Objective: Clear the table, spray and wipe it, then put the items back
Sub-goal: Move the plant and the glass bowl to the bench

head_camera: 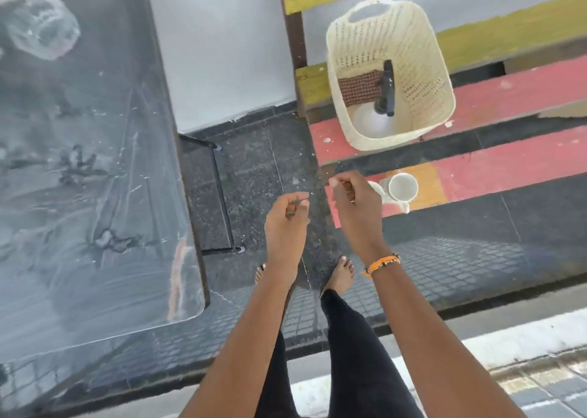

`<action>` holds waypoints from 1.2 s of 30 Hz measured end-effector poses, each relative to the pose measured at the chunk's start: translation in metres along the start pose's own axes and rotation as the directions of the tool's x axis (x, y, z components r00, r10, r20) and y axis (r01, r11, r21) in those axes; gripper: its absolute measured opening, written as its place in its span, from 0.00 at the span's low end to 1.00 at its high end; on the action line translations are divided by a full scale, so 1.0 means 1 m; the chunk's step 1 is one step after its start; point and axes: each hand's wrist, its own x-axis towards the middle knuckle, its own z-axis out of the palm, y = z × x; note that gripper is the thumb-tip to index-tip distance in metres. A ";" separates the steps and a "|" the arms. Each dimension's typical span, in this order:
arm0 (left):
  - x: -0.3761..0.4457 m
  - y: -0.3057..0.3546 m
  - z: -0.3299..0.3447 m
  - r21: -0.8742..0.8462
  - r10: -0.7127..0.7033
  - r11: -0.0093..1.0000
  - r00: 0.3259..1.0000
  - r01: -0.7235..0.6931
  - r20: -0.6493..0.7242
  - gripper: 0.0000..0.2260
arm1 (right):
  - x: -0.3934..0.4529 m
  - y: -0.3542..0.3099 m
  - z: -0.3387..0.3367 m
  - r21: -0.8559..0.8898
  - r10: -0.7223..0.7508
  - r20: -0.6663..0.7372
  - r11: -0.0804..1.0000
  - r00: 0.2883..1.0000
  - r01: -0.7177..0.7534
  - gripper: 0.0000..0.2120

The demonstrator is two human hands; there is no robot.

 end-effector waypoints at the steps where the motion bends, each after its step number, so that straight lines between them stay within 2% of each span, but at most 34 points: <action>1: -0.003 0.010 -0.018 -0.049 0.021 0.999 0.999 -0.023 -0.035 0.09 | -0.002 -0.019 0.011 0.013 -0.051 0.030 0.999 0.998 0.051 0.03; 7: -0.002 0.053 -0.132 -0.304 0.075 0.941 0.968 -0.148 -0.239 0.08 | -0.015 -0.125 0.095 0.141 -0.281 0.217 0.957 0.935 0.255 0.04; 12: 0.039 0.056 -0.240 -0.399 0.050 0.892 0.923 -0.213 -0.381 0.08 | -0.013 -0.194 0.193 0.139 -0.359 0.283 0.933 0.890 0.332 0.03; 15: 0.076 0.051 -0.299 -0.393 0.028 0.896 0.910 -0.207 -0.414 0.08 | 0.000 -0.223 0.250 0.090 -0.366 0.289 0.930 0.885 0.356 0.03; 19: 0.131 0.051 -0.360 -0.284 0.061 0.939 0.906 -0.194 -0.418 0.06 | 0.031 -0.249 0.315 -0.023 -0.328 0.272 0.938 0.905 0.347 0.05; 21: 0.160 0.056 -0.383 -0.221 0.060 0.961 0.902 -0.168 -0.427 0.07 | 0.048 -0.260 0.337 -0.093 -0.284 0.237 0.945 0.929 0.313 0.10; 25: 0.212 0.078 -0.417 -0.105 0.078 0.985 0.894 -0.138 -0.440 0.23 | 0.090 -0.272 0.372 -0.074 -0.061 0.083 0.995 0.995 0.068 0.11; 27: 0.235 0.086 -0.428 -0.065 0.071 0.992 0.898 -0.110 -0.435 0.33 | 0.111 -0.272 0.386 -0.061 0.038 0.044 0.998 0.998 -0.035 0.11; 30: 0.263 0.096 -0.438 -0.121 0.034 0.988 0.910 -0.092 -0.413 0.43 | 0.130 -0.279 0.398 0.012 0.150 0.023 0.989 0.988 -0.150 0.13; 33: 0.281 0.103 -0.440 -0.150 -0.006 0.987 0.900 -0.066 -0.437 0.45 | 0.140 -0.282 0.405 0.028 0.208 -0.011 0.978 0.978 -0.208 0.17; 36: 0.295 0.104 -0.444 -0.060 -0.019 0.998 0.865 -0.013 -0.501 0.39 | 0.143 -0.287 0.407 0.066 0.264 -0.032 0.963 0.964 -0.262 0.16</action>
